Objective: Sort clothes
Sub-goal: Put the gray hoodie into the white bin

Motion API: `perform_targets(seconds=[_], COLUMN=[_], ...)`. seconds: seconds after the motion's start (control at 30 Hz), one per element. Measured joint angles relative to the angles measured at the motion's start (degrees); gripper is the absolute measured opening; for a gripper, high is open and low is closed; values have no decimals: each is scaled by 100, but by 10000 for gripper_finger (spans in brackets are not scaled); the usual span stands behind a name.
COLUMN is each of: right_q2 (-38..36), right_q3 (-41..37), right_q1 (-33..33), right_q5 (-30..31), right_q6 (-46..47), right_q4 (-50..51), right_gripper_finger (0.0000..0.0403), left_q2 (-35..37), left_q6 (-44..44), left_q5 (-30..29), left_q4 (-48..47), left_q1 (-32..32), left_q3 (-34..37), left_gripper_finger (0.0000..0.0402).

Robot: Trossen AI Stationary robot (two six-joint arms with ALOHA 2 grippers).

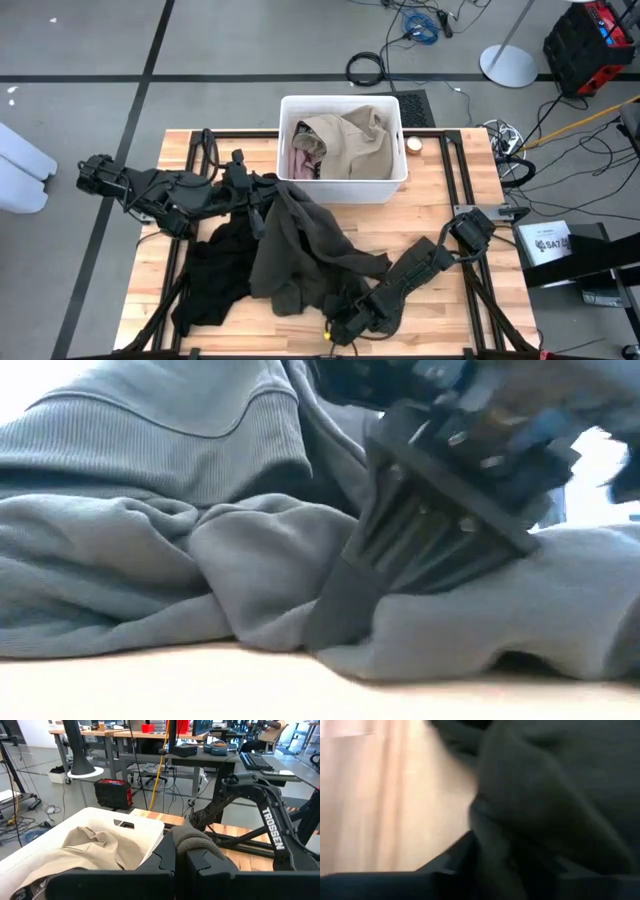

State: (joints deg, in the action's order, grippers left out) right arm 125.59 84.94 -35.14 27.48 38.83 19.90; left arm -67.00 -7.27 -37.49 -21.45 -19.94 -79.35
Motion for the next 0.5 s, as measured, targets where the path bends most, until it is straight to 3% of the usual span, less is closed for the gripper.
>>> perform_targets(seconds=[0.1,0.13,0.3,0.5], right_q2=[-50,-113,-877,-2632], right_q3=[3,1,-4,-1], right_q1=[31,27,-26,-347], right_q5=[3,-17,-112,426], right_q6=[77,27,37,200], right_q4=[289,411,1059,2240], right_gripper_finger=[32,18,5,3], left_q2=[0,0,-2,-2], left_q6=[-53,-128,-144,-142], left_q5=[63,103,181,185], left_q4=[-110,-149,-229,-226], left_q1=[0,0,0,0], left_q3=[0,0,1,2], left_gripper_finger=[3,3,3,3])
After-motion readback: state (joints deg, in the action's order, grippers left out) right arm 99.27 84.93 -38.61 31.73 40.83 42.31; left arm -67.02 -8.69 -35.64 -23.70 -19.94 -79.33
